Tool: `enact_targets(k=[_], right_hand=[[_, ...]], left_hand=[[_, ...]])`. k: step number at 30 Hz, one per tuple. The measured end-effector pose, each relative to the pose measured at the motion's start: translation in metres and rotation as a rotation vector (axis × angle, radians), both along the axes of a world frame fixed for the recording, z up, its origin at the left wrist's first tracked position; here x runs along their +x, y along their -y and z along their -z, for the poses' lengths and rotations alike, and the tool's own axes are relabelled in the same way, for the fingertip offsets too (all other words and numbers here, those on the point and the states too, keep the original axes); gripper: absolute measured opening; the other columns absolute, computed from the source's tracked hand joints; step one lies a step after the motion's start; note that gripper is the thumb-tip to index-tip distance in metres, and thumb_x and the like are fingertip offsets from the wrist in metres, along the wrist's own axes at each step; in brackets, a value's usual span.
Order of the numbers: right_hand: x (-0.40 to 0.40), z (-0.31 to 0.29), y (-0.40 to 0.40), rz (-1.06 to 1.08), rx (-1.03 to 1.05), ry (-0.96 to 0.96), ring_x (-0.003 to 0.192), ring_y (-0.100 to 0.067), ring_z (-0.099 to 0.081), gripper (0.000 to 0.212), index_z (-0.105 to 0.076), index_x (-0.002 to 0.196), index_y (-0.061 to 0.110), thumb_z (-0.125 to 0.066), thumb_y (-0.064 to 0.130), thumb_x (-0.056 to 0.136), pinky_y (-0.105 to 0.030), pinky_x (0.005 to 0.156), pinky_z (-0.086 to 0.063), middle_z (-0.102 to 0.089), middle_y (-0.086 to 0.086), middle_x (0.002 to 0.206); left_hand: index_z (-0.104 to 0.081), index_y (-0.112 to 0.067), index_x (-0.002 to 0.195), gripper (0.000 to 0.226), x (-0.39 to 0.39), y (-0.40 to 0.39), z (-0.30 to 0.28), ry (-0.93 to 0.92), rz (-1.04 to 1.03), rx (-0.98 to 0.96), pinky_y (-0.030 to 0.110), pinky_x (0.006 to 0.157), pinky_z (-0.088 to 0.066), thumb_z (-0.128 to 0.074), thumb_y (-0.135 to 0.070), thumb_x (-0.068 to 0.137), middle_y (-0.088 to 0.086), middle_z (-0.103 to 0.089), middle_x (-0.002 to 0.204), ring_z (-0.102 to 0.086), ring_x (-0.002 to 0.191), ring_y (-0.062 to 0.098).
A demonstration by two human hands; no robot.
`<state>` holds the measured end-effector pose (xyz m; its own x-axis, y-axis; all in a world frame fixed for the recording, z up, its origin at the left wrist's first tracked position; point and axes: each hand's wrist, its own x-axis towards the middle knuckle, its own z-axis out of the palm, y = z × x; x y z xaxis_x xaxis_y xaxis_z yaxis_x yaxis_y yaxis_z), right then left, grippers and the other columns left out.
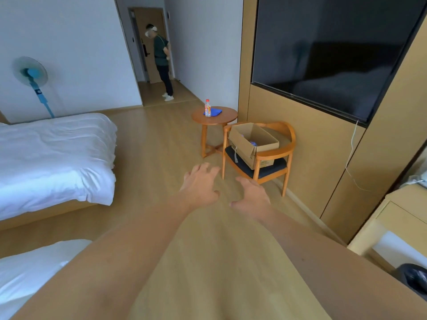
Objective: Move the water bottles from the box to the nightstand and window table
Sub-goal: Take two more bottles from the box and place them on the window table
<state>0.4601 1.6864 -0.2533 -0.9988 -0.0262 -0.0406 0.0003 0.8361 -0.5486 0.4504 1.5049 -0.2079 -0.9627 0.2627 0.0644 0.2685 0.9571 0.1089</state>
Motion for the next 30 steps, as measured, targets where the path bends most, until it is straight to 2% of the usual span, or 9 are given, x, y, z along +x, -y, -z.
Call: enact_targets(k=[11, 14, 17, 21, 30], right_hand=[[-0.186, 0.008, -0.020, 0.009, 0.036, 0.055, 0.138, -0.029, -0.041, 0.090, -0.035, 0.154, 0.034, -0.081, 0.039, 0.077, -0.046, 0.106, -0.046, -0.041, 0.000, 0.153], [-0.238, 0.016, -0.020, 0.038, 0.052, 0.070, 0.134, -0.029, -0.043, 0.088, -0.035, 0.152, 0.035, -0.079, 0.036, 0.076, -0.046, 0.102, -0.050, -0.043, 0.000, 0.151], [-0.298, 0.023, -0.015, 0.084, 0.056, 0.071, 0.136, -0.030, -0.043, 0.089, -0.034, 0.155, 0.032, -0.079, 0.035, 0.077, -0.044, 0.104, -0.048, -0.042, -0.001, 0.151], [-0.379, 0.026, -0.006, 0.148, 0.055, 0.051, 0.131, -0.027, -0.046, 0.083, -0.041, 0.150, 0.032, -0.079, 0.038, 0.077, -0.043, 0.100, -0.049, -0.049, 0.000, 0.141], [-0.525, 0.032, 0.008, 0.303, 0.012, 0.114, 0.135, -0.029, -0.045, 0.086, -0.036, 0.154, 0.033, -0.077, 0.035, 0.079, -0.040, 0.105, -0.046, -0.046, -0.001, 0.148]], left_hand=[[-0.040, -0.019, 0.148, 0.069, -0.187, -0.023, 0.022, 0.087, 0.009, 0.046, 0.052, 0.111, -0.037, -0.068, -0.039, 0.089, 0.011, -0.036, 0.156, -0.034, 0.142, 0.035], [-0.040, -0.019, 0.148, 0.068, -0.246, -0.023, 0.032, 0.086, 0.060, 0.032, 0.051, 0.111, -0.038, -0.068, -0.039, 0.089, 0.012, -0.037, 0.155, -0.034, 0.142, 0.035], [-0.035, -0.022, 0.154, 0.074, -0.318, -0.019, 0.035, 0.065, 0.116, 0.036, 0.052, 0.112, -0.038, -0.068, -0.038, 0.089, 0.010, -0.035, 0.158, -0.031, 0.145, 0.034], [-0.040, -0.024, 0.151, 0.072, -0.415, -0.014, 0.036, 0.033, 0.185, 0.083, 0.053, 0.108, -0.041, -0.068, -0.035, 0.086, 0.005, -0.041, 0.153, -0.035, 0.141, 0.032], [-0.044, -0.025, 0.147, 0.070, -0.594, -0.016, 0.053, 0.106, 0.334, 0.062, 0.052, 0.104, -0.043, -0.070, -0.038, 0.084, 0.004, -0.045, 0.145, -0.037, 0.139, 0.031]])
